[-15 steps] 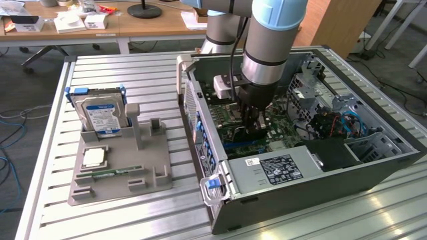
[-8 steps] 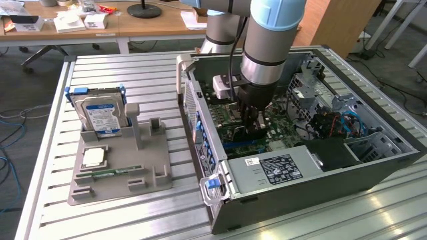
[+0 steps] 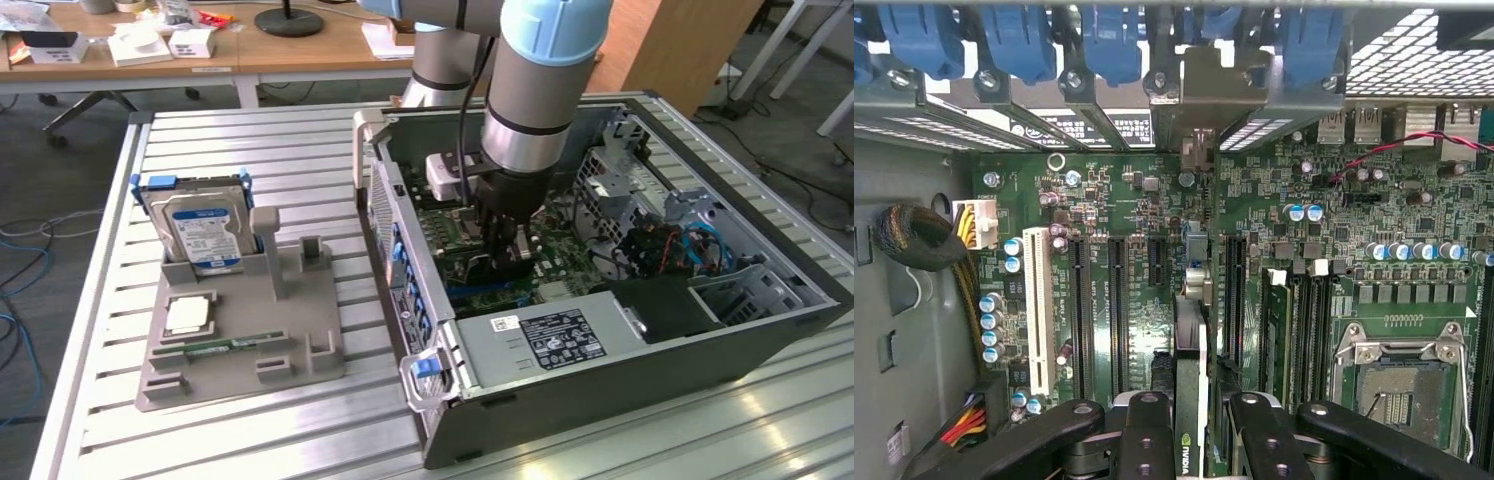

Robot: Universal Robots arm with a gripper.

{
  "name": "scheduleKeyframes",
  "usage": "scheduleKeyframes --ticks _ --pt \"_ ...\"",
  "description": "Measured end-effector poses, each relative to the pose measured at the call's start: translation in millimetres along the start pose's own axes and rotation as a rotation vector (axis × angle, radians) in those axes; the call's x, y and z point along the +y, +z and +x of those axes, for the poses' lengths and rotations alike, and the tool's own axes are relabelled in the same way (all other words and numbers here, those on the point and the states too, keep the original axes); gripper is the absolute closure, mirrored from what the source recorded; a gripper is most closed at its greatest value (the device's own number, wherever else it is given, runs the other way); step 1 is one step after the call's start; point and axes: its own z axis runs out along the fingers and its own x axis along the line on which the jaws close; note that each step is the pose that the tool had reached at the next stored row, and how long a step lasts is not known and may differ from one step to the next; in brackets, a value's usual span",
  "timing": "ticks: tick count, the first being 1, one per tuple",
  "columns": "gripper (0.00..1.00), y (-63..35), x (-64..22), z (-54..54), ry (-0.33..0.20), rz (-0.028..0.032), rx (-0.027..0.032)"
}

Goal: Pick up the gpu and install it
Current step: 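Insert the gpu into the slot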

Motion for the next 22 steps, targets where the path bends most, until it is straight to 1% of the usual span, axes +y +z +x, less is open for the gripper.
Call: scheduleKeyframes --ticks 2,3,5,8,12,22 --pt "0.74 0.1 0.1 0.0 0.000 0.0001 -0.0002" --pt "0.74 0.1 0.3 0.0 0.000 0.0008 -0.0012" --pt "0.74 0.0 0.7 0.0 0.000 0.0035 -0.0052" --pt "0.74 0.0 1.6 0.1 -0.001 0.0076 -0.0083" --pt "0.74 -0.1 3.6 0.3 -0.002 0.0091 -0.0087" --pt "0.74 0.5 5.2 1.0 -0.002 0.0086 -0.0086"
